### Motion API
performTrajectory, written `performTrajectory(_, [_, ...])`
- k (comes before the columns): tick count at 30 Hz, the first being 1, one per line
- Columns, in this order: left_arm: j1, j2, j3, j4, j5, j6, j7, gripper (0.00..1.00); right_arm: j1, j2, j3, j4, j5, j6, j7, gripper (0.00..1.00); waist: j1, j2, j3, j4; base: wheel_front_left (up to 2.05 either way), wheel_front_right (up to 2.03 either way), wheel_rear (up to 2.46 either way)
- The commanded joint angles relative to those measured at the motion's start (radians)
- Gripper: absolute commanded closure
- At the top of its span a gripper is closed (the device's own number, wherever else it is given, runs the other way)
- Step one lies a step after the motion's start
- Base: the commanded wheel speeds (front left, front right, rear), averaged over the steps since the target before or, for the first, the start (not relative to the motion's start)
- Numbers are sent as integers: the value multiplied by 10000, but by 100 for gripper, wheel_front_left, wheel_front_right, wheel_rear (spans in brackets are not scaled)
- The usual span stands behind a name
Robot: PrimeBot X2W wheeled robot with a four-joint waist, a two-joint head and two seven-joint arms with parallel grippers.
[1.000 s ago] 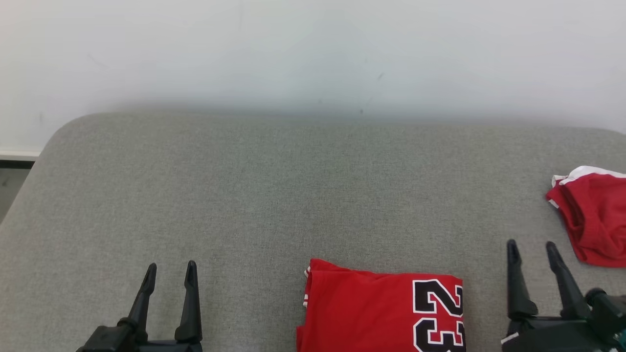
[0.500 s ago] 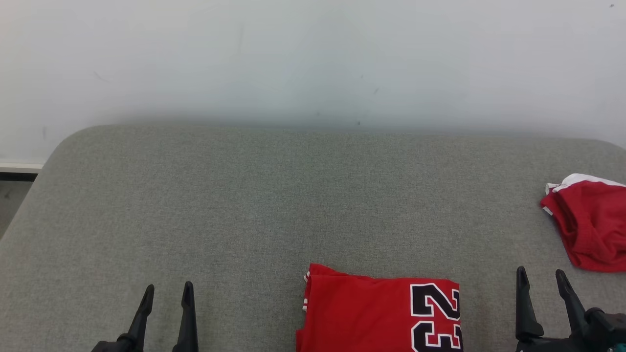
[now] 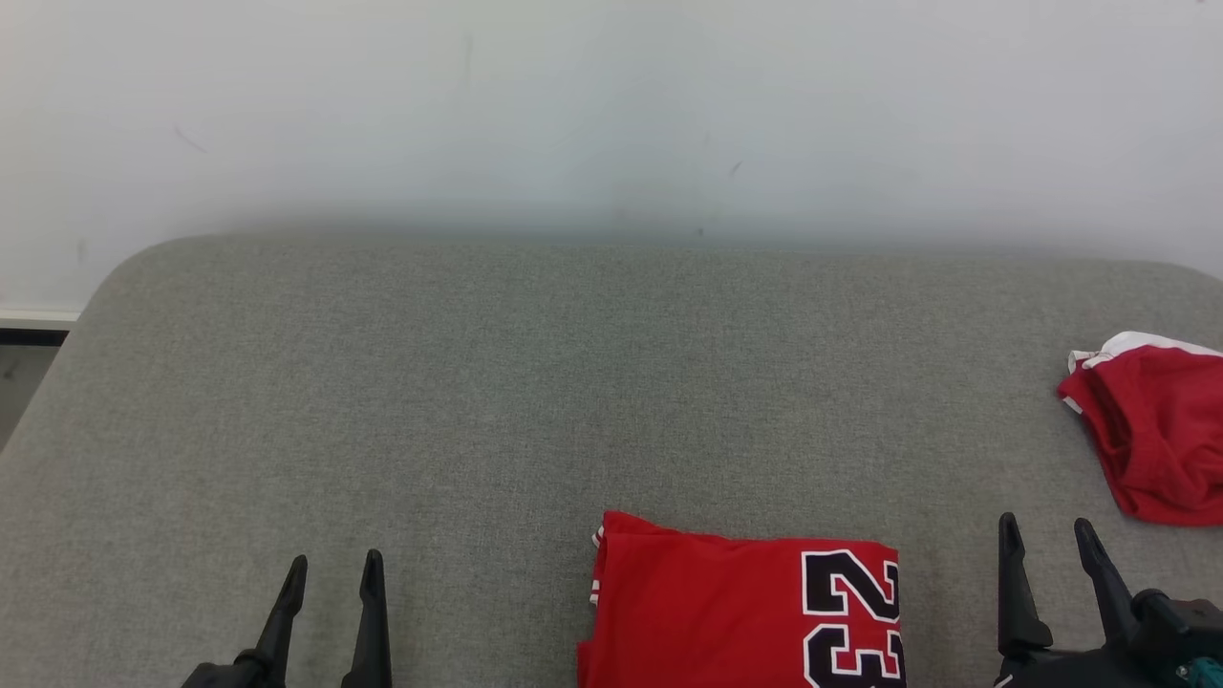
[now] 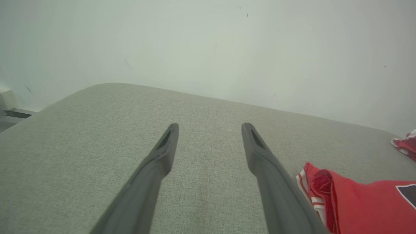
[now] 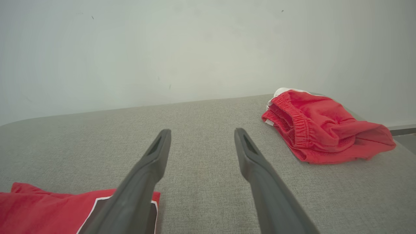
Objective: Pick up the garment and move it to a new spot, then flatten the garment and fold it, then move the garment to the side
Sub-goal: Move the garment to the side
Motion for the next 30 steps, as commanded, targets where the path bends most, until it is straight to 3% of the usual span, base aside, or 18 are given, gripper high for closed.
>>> performTrajectory(1, [-130, 28, -18, 44, -85, -9, -33, 0, -32, 5, 42, -72, 106, -20, 46, 0, 1, 0, 28, -6, 0, 0, 0])
performTrajectory(12, [-110, 72, -50, 1, -106, -10, -33, 0, 112, 5, 353, -400, 136, -20, 848, 0, 1, 0, 81, -22, 0, 0, 0])
performTrajectory(15, [-52, 75, -64, -1, -94, -10, -33, 0, 285, 4, 690, -570, 411, -20, 2192, 0, 1, 0, 53, -32, 0, 0, 0])
performTrajectory(23, [30, 50, -158, 5, -165, -11, -33, 0, 1189, 1, 642, -1910, 1114, -20, 7009, 0, 1, 0, 26, 9, 0, 0, 0])
performTrajectory(30, [-147, 20, -204, -57, -132, -11, -33, 0, 862, 4, 691, -2250, 919, -20, 8398, 0, 1, 0, 262, 93, 0, 0, 0])
